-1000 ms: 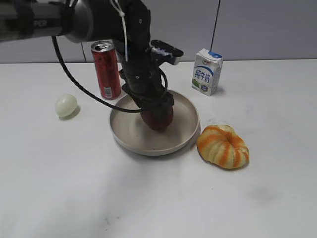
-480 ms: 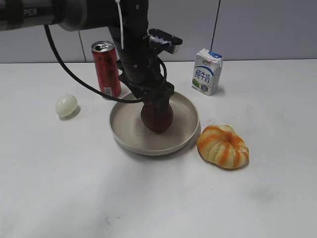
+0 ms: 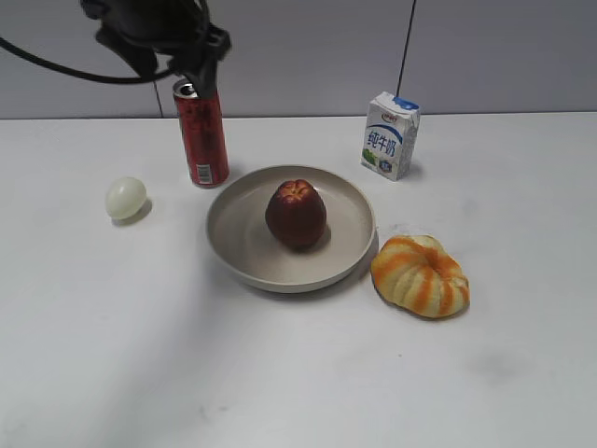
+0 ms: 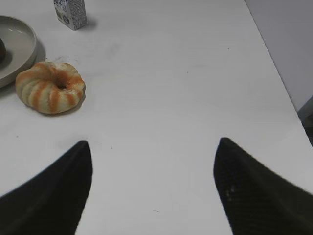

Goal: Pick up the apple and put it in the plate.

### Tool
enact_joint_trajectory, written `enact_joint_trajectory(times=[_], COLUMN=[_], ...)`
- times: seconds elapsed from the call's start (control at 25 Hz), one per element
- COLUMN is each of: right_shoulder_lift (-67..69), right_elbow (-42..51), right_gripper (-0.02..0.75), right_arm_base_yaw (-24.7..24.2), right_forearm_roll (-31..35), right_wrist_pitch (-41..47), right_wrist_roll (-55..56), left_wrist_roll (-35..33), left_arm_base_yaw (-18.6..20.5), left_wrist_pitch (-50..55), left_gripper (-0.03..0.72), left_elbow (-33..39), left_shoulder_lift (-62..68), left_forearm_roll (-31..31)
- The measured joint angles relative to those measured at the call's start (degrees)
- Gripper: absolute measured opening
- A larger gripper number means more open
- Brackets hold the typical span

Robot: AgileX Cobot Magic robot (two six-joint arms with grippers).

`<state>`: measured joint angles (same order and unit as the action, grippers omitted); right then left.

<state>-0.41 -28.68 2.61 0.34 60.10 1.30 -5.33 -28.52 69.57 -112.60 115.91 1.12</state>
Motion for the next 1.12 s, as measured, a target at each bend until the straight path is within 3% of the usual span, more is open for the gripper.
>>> enact_joint_trajectory(times=[0.28,0.56,0.72,1.12], right_shoulder_lift=[0.00,0.00,0.00,0.00], right_elbow=[0.00,0.00,0.00,0.00], right_gripper=[0.585,0.585,0.585,0.585], right_arm_base_yaw=[0.00,0.00,0.00,0.00], right_forearm_roll=[0.00,0.00,0.00,0.00], right_wrist_pitch=[0.00,0.00,0.00,0.00], right_wrist_roll=[0.00,0.00,0.00,0.00], left_wrist_roll=[1.92,2.31,2.40,2.40], left_arm_base_yaw=[11.04,21.05,23.72,24.07], left_wrist_pitch=[0.06,0.08,0.17,0.29], left_gripper=[0.596,0.593,0.593,0.590], left_elbow=[2.63,20.94,33.79,64.19], left_shoulder_lift=[-7.53,-21.96,-33.74,-68.34], left_forearm_roll=[-0.19,-0.03,1.49,2.10])
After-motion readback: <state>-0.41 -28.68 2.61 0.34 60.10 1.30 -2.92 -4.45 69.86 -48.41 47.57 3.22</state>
